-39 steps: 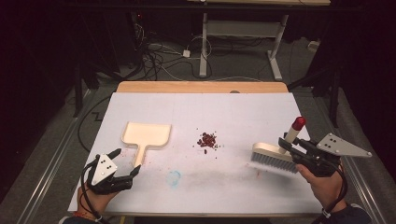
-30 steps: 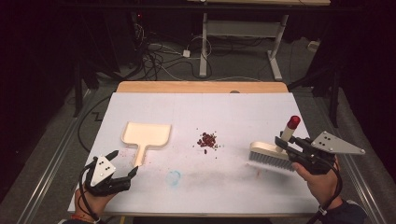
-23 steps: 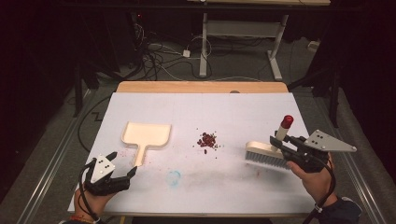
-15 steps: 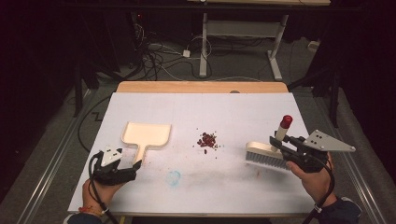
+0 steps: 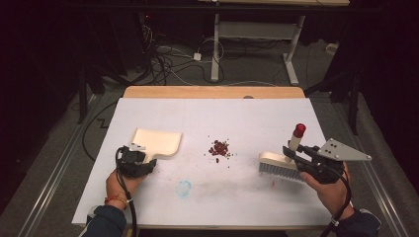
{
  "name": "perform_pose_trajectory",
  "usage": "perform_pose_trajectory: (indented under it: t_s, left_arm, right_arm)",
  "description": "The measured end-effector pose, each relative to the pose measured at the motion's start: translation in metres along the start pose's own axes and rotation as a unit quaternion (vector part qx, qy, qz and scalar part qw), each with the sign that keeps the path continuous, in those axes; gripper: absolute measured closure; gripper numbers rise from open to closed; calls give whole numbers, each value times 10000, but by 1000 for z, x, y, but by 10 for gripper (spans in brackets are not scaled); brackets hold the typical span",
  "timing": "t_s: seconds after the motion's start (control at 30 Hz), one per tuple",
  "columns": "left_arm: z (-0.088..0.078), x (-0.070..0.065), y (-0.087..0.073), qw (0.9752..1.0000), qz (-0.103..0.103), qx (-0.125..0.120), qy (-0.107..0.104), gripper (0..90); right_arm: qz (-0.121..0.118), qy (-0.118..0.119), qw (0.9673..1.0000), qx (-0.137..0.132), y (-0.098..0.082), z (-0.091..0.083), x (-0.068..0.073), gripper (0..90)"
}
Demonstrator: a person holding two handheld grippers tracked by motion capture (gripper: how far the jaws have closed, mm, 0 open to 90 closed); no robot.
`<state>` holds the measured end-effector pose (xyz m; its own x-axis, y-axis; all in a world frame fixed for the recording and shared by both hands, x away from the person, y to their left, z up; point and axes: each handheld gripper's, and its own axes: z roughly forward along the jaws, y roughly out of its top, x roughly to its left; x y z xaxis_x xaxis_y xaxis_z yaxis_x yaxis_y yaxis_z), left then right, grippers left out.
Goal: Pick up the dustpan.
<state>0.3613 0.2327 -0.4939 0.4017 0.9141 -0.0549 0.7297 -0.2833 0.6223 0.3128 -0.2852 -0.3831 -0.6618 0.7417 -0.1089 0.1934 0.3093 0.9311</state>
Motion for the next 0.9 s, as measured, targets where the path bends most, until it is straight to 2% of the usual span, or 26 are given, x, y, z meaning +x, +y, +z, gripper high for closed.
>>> perform_pose_trajectory:
  t_s: [0.13,0.67,0.9]
  left_arm:
    - [1,3,2,10000,30,-12,16,629]
    - [-2,6,5,9996,255,-7,-108,637]
    - [-8,0,6,9986,472,4,-218,637]
  right_arm:
    - [2,1,10000,49,0,1,1,703]
    - [-14,-19,10000,91,-1,4,-1,703]
    - [44,2,9999,102,-2,2,-2,703]
